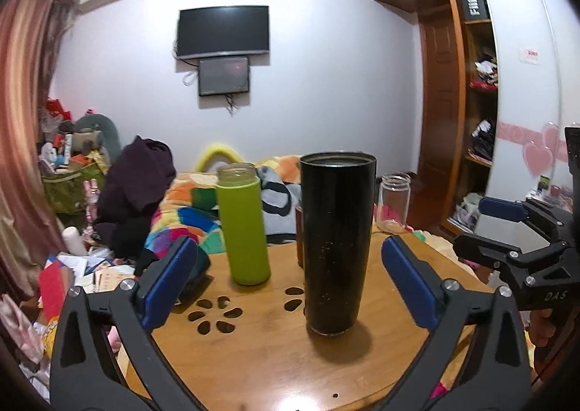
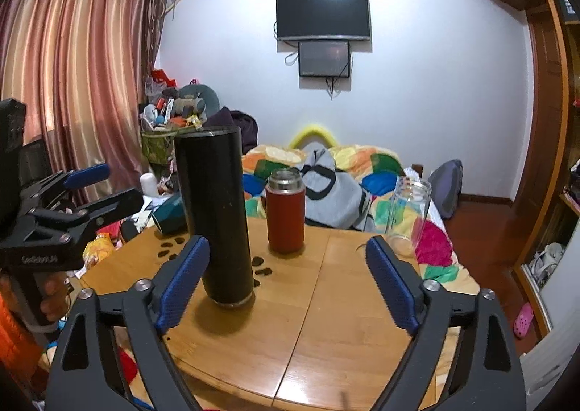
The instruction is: Flip cup upside down
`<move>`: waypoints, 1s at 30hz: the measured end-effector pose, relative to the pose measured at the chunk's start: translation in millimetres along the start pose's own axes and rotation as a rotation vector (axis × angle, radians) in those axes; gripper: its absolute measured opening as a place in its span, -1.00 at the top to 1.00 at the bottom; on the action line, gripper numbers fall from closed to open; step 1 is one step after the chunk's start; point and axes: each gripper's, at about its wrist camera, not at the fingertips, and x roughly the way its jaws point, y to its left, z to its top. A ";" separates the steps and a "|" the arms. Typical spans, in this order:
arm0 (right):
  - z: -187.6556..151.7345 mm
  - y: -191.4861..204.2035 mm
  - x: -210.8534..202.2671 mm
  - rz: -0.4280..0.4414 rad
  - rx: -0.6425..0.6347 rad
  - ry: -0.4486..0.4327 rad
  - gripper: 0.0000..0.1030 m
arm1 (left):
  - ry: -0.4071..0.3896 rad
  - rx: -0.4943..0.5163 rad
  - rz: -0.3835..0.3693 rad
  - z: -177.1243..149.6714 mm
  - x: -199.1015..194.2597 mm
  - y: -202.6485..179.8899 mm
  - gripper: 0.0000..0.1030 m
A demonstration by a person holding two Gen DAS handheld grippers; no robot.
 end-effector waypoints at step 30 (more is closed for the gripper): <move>9.9 37.3 -51.7 -0.025 0.006 -0.155 -1.00 | -0.134 -0.060 0.106 -13.3 -55.2 -4.8 -1.00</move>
